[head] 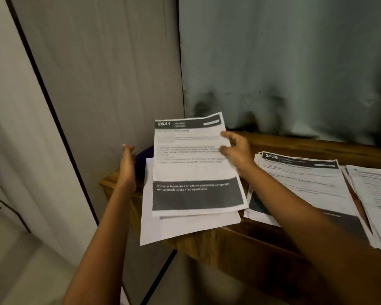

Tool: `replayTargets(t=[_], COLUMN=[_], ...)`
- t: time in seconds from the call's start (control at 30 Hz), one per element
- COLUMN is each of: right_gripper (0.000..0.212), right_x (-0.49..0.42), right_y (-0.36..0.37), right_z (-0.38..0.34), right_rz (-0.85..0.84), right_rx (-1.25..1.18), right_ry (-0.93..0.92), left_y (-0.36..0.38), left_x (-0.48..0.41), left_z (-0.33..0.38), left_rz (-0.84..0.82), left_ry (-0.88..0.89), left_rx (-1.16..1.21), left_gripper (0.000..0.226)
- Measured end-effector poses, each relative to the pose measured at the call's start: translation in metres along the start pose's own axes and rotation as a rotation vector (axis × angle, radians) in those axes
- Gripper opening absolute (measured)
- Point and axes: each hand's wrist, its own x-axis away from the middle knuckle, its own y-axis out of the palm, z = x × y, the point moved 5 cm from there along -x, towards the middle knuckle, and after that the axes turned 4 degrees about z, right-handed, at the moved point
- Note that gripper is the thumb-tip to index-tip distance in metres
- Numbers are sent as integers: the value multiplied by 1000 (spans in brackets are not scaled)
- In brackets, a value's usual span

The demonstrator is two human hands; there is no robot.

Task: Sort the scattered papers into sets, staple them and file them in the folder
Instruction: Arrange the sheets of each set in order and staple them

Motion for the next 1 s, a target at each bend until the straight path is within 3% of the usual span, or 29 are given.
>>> replayTargets(t=[0.1,0.23,0.43,0.6,0.73,0.87,1.0], right_gripper=[52,58,69,68,74,81,58], right_x=[14,25,37,34,28,28,27], right_y=[17,30,40,38,34,32,30], right_z=[24,34,38,38,43,47,51], right_rz=[-100,-197,-270,-303,-259,-237,-211], right_rx=[89,259,571,492,429,365,352], right_ry=[21,0,-79,0,78,86,15], left_y=[-1,3,12,15,37,80,112], left_x=[5,10,14,10,12,15,17], left_z=[-10,-14,-16,-14,3,9,8], left_rz=[-78,-142,-207,-232,-241,-359,-334], left_ry=[-100,43,103,159,399,481,453], left_rx=[-106,-278,-385,-577,-851,-852,-748], left_gripper=[81,71,73,79,74,61,49])
